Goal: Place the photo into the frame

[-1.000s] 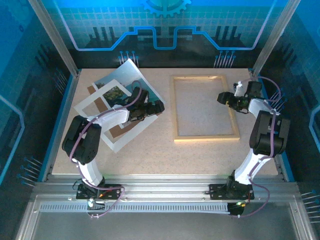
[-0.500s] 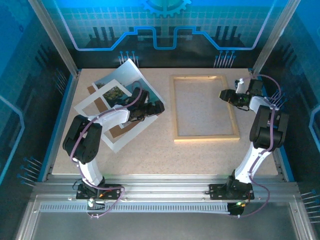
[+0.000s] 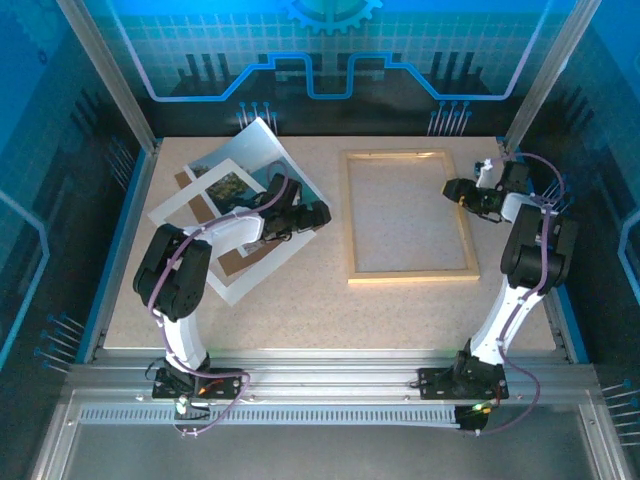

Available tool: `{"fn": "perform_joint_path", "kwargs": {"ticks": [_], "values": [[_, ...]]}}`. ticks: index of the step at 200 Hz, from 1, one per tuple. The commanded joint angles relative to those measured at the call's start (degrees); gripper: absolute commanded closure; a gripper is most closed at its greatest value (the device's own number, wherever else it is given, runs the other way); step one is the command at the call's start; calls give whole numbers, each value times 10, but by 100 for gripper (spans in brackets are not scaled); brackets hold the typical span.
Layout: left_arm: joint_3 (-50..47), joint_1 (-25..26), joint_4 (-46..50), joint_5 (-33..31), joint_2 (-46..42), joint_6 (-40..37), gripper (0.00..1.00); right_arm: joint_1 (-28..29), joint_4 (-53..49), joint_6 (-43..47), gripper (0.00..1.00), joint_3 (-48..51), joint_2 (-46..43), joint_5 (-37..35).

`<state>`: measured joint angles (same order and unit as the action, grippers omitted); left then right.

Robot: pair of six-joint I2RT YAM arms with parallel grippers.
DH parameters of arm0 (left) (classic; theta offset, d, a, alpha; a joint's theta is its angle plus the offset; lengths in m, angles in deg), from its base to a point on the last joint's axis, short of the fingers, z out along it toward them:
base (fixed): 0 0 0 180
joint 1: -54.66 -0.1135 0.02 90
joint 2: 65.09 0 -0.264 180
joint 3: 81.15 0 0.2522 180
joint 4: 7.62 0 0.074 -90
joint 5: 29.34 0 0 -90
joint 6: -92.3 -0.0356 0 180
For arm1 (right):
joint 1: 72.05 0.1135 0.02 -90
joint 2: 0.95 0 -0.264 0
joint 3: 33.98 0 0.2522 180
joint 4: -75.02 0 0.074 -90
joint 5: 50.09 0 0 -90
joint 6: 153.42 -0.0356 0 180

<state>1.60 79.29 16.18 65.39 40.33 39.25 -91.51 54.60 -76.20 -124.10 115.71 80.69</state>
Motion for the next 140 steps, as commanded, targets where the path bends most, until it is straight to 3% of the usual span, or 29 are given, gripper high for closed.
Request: {"fn": "perform_joint_path", "kwargs": {"ticks": [1, 28, 72, 140], "values": [[15, 5, 4, -9, 14, -15, 1, -2, -46, 16, 38, -40, 16, -5], [16, 5, 4, -8, 15, -15, 1, 7, -101, 22, 40, -85, 42, -21], [12, 5, 4, -10, 10, -16, 1, 18, -122, 34, 58, -104, 57, -19], [14, 5, 6, -8, 12, -18, 1, 25, -163, 66, 64, -135, 75, -8]]}}
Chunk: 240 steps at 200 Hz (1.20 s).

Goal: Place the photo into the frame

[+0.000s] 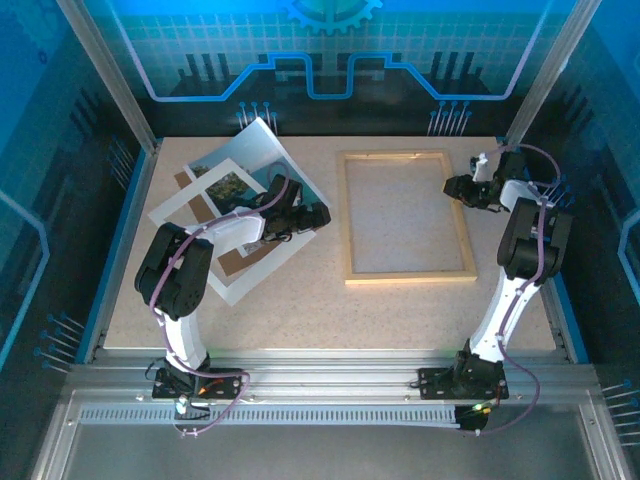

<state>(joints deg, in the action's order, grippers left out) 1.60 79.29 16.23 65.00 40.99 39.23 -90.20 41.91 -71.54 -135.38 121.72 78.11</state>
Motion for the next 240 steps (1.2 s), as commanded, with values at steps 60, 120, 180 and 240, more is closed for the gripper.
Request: {"fn": "perform_joint_path", "kwargs": {"ticks": [60, 120, 180, 240], "values": [[28, 5, 10, 0, 13, -20, 1, 11, -48, 27, 71, -24, 19, 33], [38, 6, 5, 12, 24, -13, 1, 13, -49, 25, 80, -18, 18, 39], [45, 14, -4, 21, 42, -9, 1, 28, -54, 22, 74, 9, 8, 27], [42, 13, -13, 22, 41, -7, 1, 39, -82, 32, 60, -3, 11, -7]]}}
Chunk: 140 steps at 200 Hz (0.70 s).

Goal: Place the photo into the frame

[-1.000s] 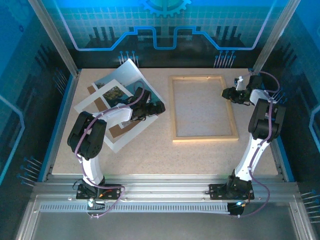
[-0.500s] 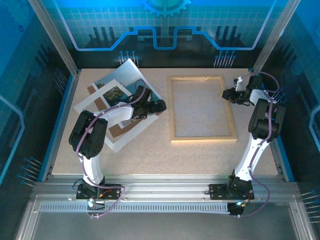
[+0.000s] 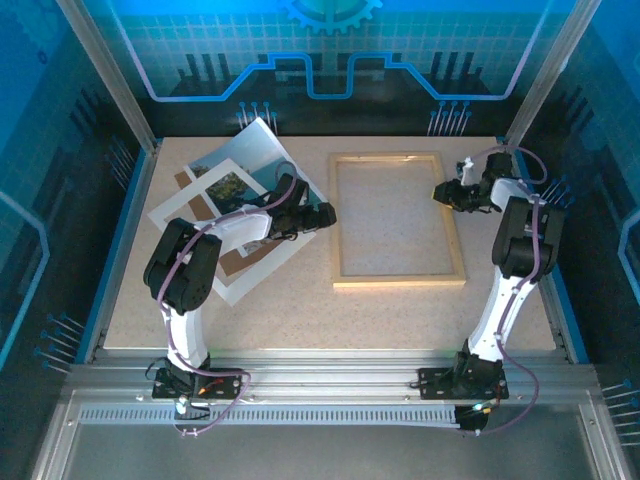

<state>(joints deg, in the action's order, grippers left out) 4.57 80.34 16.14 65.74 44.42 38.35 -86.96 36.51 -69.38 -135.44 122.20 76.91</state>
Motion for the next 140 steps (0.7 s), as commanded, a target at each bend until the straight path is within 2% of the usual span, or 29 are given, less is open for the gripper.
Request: {"fn": "perform_joint_path", "kwargs": {"ticks": [1, 42, 69, 117, 140], "values": [[12, 3, -13, 14, 7, 2, 1, 7, -28, 10, 60, -2, 6, 7], [15, 5, -32, 32, 23, 15, 1, 9, -31, 8, 55, 4, 3, 18], [21, 8, -35, 33, 30, 17, 1, 14, -29, 4, 56, 9, 2, 23], [17, 8, -39, 32, 30, 18, 1, 26, -35, 2, 74, 7, -3, 37], [12, 7, -42, 31, 32, 18, 1, 26, -38, -2, 88, 6, -10, 35]]}}
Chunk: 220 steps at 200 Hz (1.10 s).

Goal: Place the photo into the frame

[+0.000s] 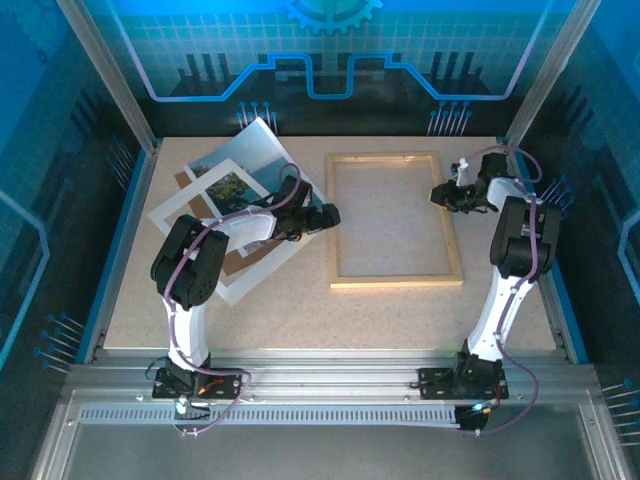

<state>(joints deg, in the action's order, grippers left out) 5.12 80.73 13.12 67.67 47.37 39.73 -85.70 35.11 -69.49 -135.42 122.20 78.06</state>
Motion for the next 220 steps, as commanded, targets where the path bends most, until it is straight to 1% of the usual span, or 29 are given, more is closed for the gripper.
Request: {"fn": "perform_joint_path", "kwargs": {"ticks": [1, 17, 48, 86, 141, 167, 220], "values": [[7, 4, -11, 12, 2, 4, 1, 13, -24, -2, 88, 6, -11, 23], [4, 2, -11, 7, 0, 4, 1, 14, -24, -3, 95, 8, -22, 24], [-5, -5, -15, 1, -5, 7, 1, 13, 4, -7, 100, 28, -59, 43], [-30, -39, -20, -8, -30, 8, 1, 13, 43, -16, 100, 58, -94, 65], [-63, -85, -10, -25, -78, -9, 1, 12, 79, -34, 100, 65, -90, 93], [-75, -92, -10, -29, -89, -13, 1, 11, 98, -39, 100, 76, -102, 111], [-89, -93, -22, -23, -85, -4, 1, 6, 127, -62, 100, 96, -131, 135]]}}
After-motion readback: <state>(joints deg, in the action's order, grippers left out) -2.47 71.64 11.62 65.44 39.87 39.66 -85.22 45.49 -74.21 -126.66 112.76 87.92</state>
